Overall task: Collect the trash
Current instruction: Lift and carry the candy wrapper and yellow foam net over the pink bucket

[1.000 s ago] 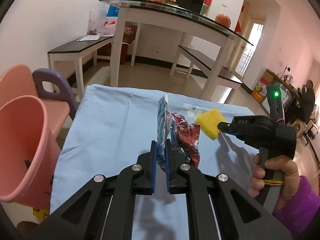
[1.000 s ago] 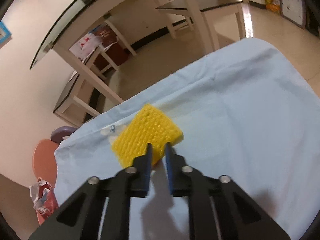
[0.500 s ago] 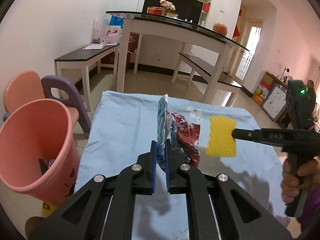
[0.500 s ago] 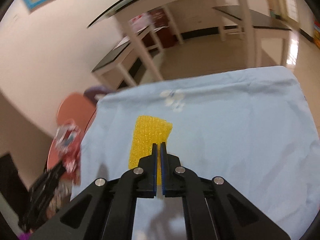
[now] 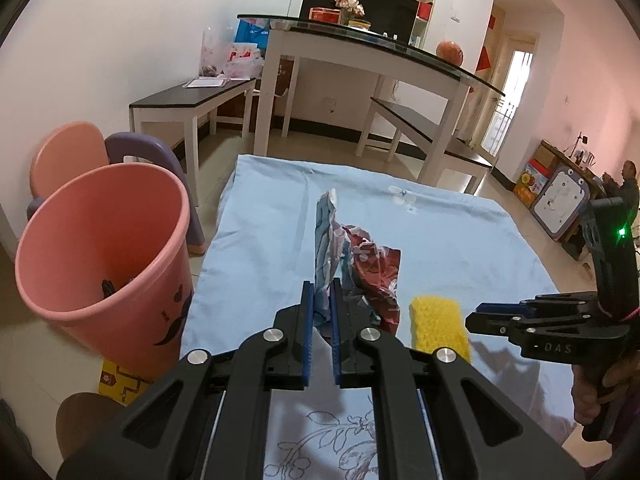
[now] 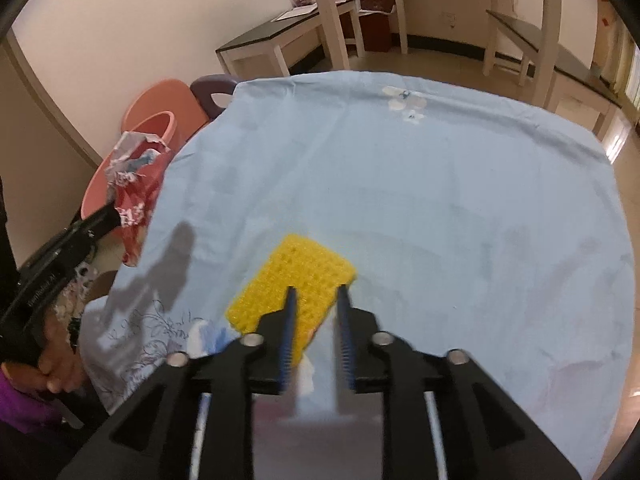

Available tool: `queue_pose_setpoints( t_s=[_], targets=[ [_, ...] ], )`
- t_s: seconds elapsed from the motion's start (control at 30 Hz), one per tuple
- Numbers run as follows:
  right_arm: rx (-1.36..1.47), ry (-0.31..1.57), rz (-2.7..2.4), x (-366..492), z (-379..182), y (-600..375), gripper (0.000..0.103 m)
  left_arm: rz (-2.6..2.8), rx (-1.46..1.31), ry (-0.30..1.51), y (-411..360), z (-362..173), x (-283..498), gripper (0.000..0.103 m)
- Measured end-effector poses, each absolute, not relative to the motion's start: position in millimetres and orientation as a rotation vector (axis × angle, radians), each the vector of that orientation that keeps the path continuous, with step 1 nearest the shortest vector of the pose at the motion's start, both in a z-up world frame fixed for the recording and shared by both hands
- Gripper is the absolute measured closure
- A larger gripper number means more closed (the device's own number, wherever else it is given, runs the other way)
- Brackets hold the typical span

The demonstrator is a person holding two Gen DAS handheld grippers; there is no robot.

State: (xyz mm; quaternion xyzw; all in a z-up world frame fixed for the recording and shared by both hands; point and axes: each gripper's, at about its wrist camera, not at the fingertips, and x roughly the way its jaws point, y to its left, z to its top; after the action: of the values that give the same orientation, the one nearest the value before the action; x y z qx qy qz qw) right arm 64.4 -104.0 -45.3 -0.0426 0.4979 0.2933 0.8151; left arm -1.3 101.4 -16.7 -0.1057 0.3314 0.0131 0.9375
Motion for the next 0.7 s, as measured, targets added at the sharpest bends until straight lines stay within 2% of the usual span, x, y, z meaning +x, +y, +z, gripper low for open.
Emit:
queue_pose_setpoints(
  t_s=[0.03,0.07,0.27,0.5,0.57,0.63,0.7],
  targets=[
    [-0.091,1.052,0.618,64.0,-44.1,-106.5,0.059,0.026,-0.217,0.672,101.6,-15.8,-2.9,0.096],
    [-0.086,1.036,0.608,62.3,-41.2,-109.4,0.058,0.025,-0.217,0.669,101.9,-15.4,-4.3,0.096],
    [-0.064,1.023,0.593,49.2,-38.5,-114.6,0.058,0.011,-0.226,0.666,101.7,-17.5,-7.7,0.096],
    [-0.096,1.034,0.564,43.3,-60.2,-90.3,0.059,0.003,-0.237,0.665,104.4,-19.0,-7.7,0.096],
    [-0.106,1.025,0.556,43.3,-62.1,-86.5,0.067,0.004,-0.244,0.659,106.2,-18.7,-9.6,0.096],
    [-0.116,1.016,0.539,45.5,-63.6,-84.9,0.083,0.007,-0.253,0.655,109.1,-18.6,-10.9,0.096],
    [-0.119,1.021,0.528,47.8,-66.5,-84.1,0.087,0.007,-0.258,0.653,110.6,-19.0,-12.8,0.096]
  ],
)
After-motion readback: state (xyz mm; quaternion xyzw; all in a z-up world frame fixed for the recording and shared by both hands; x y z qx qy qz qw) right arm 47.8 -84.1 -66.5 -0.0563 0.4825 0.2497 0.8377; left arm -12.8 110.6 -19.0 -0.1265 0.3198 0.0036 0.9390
